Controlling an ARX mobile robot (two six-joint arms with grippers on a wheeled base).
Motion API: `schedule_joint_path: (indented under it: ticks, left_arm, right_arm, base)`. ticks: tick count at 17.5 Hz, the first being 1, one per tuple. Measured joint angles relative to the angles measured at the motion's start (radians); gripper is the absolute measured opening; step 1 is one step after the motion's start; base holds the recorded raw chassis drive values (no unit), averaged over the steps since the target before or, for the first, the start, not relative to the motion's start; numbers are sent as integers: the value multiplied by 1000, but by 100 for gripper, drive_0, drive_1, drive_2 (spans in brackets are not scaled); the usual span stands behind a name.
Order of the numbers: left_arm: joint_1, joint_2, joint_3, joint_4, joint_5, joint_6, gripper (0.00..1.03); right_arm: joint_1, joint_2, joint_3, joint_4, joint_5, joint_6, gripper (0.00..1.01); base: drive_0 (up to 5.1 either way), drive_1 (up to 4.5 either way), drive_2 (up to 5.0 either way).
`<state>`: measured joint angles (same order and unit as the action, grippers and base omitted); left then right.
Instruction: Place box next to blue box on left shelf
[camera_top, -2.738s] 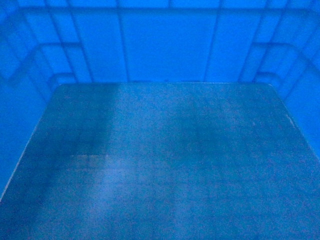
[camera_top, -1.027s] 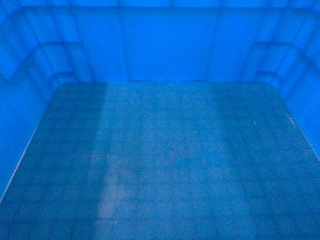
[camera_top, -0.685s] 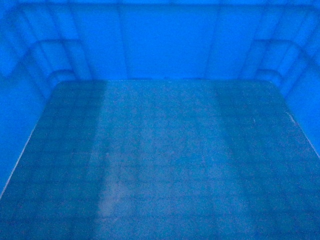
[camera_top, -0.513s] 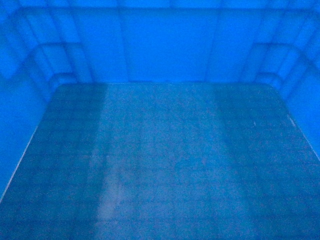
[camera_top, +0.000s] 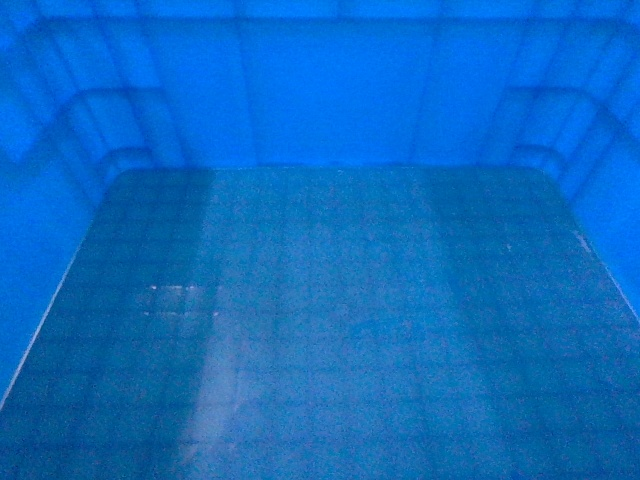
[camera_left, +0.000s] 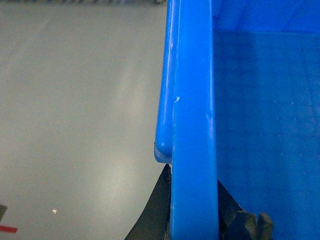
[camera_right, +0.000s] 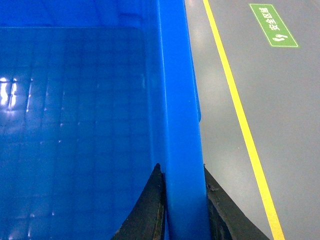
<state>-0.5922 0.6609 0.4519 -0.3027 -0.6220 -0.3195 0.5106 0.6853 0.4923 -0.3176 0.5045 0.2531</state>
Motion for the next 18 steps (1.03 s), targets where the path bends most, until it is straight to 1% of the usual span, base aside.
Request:
schedule_joint_path:
  ticks: [18]
  left_arm:
    - [0, -1, 0, 2, -1, 0, 9]
  right_arm:
    - [0, 0, 0, 2, 0, 0, 12]
  base:
    - [-1, 432, -433]
